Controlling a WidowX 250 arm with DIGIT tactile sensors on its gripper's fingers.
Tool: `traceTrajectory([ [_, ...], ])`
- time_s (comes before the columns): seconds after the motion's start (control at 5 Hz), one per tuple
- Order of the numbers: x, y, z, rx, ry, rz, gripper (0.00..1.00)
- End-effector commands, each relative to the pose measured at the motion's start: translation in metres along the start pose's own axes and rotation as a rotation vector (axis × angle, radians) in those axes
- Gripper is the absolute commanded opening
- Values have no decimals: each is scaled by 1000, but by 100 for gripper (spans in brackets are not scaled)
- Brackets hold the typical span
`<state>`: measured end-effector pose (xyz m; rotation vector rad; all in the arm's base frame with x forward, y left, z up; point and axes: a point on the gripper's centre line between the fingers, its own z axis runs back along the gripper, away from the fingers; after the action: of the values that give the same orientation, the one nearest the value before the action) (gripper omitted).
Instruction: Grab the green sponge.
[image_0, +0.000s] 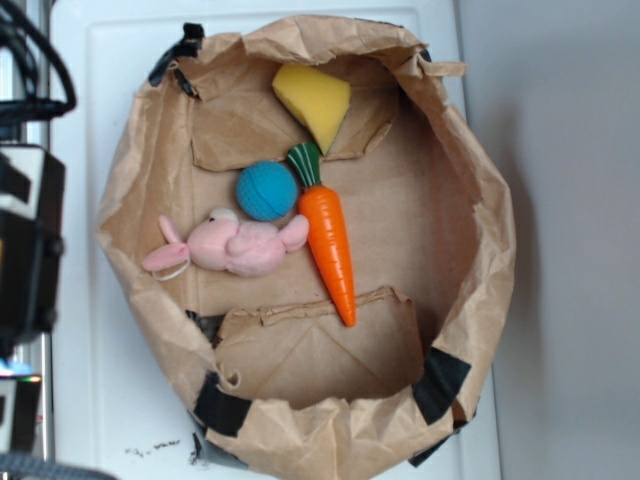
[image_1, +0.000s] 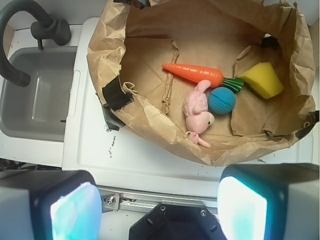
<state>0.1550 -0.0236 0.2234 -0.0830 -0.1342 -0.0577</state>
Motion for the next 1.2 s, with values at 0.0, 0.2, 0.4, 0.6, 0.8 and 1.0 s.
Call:
traceTrajectory([
  [0.0,33,15,-37,-79,-15,-111,100],
  [0.2,52,31,-63,-95,-42,-148,100],
  [0.4,97,49,-91,-102,-46,-171,100],
  [0.6,112,66,-120,-23,-71,-176,100],
  [0.8,132,77,-131,8,-131,-185,100],
  [1.0,132,77,-131,8,-131,-185,100],
])
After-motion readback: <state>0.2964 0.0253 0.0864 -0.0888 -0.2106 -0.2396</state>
